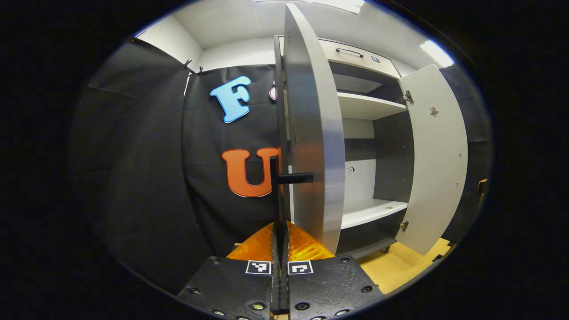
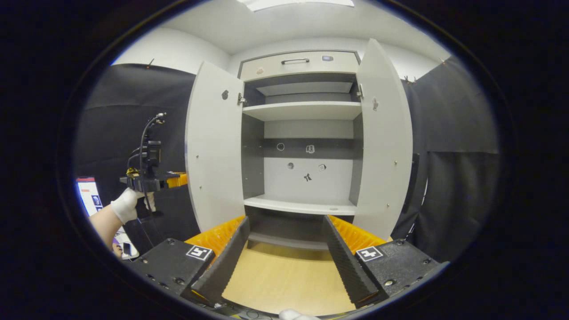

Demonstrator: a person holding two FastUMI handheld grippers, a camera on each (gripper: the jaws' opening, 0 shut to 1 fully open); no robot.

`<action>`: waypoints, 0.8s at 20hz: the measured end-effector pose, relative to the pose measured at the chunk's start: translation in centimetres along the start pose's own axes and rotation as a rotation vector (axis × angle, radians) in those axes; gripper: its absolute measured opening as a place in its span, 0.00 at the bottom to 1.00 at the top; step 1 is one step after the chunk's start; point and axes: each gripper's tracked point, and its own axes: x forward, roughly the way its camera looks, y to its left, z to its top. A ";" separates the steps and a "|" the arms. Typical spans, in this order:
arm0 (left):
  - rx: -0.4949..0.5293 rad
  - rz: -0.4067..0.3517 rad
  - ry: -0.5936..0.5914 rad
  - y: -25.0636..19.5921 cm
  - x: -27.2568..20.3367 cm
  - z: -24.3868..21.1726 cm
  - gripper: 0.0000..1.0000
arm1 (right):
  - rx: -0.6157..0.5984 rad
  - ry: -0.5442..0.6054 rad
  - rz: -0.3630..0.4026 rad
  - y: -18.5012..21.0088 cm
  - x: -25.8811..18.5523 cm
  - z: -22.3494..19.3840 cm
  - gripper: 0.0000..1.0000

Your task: Open the right door of the double-door shoe cabinet with the right hand, and open the left door with the left hand.

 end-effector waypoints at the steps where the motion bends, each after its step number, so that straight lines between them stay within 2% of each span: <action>1: -0.004 -0.001 0.004 -0.1 -0.2 -0.1 0.00 | -0.002 -0.004 0.001 0.2 0.0 0.2 1.00; 2: 0.001 0.018 0.025 0.2 -0.6 -0.4 0.00 | -0.006 -0.007 0.001 0.3 0.0 0.4 1.00; 3: 0.005 0.018 0.052 0.2 -1.0 -1.2 0.10 | -0.008 -0.010 0.000 0.3 -0.2 0.5 1.00; 4: 0.014 0.043 0.064 0.8 -1.9 -1.4 0.05 | -0.007 -0.010 0.000 0.2 -0.3 0.4 1.00; 5: 0.024 0.058 0.049 1.2 -2.3 -1.1 0.10 | -0.006 -0.009 0.000 0.1 -0.4 0.4 1.00; 9: -0.012 0.140 0.077 2.8 -4.8 -3.1 1.00 | 0.000 -0.006 -0.005 0.0 -0.5 0.2 1.00; 12: -0.014 0.185 0.106 3.2 -6.1 -4.4 0.97 | 0.006 0.004 -0.013 -0.5 -0.5 -0.1 1.00; 16: -0.003 0.200 0.105 2.2 -7.8 -3.8 0.97 | 0.008 0.002 -0.033 -1.2 -0.6 0.1 1.00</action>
